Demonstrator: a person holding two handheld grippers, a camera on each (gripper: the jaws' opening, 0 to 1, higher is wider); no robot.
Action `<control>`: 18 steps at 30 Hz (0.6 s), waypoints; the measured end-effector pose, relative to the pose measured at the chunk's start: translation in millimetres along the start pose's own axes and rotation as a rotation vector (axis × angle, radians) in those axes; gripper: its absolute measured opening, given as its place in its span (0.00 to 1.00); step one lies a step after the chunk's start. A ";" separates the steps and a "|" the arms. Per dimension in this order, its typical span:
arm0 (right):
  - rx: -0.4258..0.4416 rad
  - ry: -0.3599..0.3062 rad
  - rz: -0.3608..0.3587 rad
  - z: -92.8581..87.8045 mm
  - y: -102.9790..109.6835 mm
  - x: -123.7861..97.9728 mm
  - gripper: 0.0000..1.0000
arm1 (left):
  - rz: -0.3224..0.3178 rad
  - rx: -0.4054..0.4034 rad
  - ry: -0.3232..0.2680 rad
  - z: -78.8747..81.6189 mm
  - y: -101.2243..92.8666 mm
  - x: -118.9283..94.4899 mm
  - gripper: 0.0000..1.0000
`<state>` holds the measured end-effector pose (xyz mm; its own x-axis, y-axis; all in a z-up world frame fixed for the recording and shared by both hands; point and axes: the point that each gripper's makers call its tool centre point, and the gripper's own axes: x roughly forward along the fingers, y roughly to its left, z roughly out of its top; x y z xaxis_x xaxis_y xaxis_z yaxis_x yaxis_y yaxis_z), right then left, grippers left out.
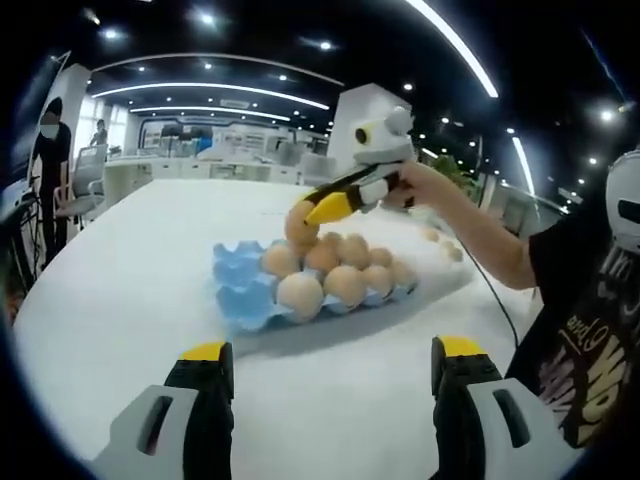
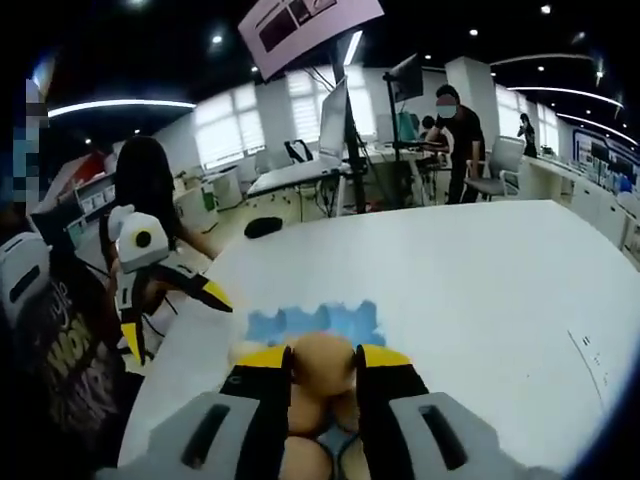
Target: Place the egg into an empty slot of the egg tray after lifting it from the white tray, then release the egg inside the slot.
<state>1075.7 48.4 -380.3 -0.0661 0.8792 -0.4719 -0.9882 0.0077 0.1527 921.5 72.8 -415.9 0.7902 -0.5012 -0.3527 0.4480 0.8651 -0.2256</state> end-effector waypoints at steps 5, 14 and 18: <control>0.003 -0.001 -0.009 0.4 -3.8 5.8 0.26 | 0.001 -0.002 -0.001 0.0 0.0 -0.4 0.82; 0.014 0.004 -0.014 -4.3 -5.1 16.9 0.26 | 0.004 -0.002 -0.001 -0.2 0.6 -2.4 0.82; -0.025 0.034 -0.058 -6.8 -10.7 23.0 0.26 | 0.003 -0.004 0.001 -1.0 0.2 -2.1 0.82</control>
<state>1083.9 65.3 -398.7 -0.0125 0.8606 -0.5090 -0.9936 0.0462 0.1026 919.5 74.0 -416.1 0.7912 -0.4988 -0.3539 0.4442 0.8664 -0.2280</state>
